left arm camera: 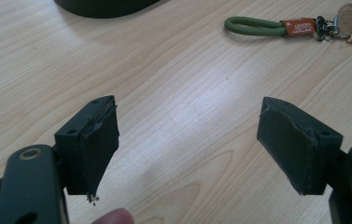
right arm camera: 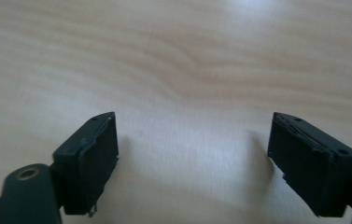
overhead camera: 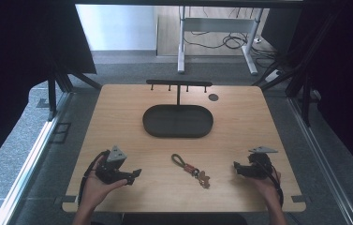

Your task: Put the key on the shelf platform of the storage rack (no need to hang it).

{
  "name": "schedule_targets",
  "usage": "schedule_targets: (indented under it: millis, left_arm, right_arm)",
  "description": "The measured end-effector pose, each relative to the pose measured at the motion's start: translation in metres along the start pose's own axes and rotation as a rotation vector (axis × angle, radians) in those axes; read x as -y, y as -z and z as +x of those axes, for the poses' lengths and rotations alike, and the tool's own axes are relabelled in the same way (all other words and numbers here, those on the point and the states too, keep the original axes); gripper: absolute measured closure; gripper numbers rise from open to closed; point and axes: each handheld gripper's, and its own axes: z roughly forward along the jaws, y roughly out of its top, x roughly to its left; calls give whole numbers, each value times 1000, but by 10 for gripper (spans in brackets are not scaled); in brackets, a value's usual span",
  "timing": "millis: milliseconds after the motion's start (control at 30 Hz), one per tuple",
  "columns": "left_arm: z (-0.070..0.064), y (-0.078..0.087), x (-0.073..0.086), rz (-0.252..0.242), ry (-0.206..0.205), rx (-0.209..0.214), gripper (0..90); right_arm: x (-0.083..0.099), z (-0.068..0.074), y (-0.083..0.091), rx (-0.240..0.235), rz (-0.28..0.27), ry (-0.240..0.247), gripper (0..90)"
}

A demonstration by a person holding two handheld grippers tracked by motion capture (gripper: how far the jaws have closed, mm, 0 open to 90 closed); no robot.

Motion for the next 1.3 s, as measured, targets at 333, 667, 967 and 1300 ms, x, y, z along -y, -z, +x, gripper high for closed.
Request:
schedule_targets:
  millis: [333, 667, 967, 1300]
  left_arm:
    - [-8, 4, -3, -2, -38, 4, 211]
    - [-8, 2, 0, -4, -39, 26, 211]
    - [-4, 0, 1, -4, -22, 32, 210]
    - [2, 6, 3, -15, 3, 6, 211]
  right_arm:
    - [11, -5, 22, -31, -3, 56, 209]
    - [10, -12, 28, -59, -91, 33, 272]
    - [9, -6, 30, -70, -84, 64, 295]
    - [4, 4, 51, -115, -69, 117, 333]
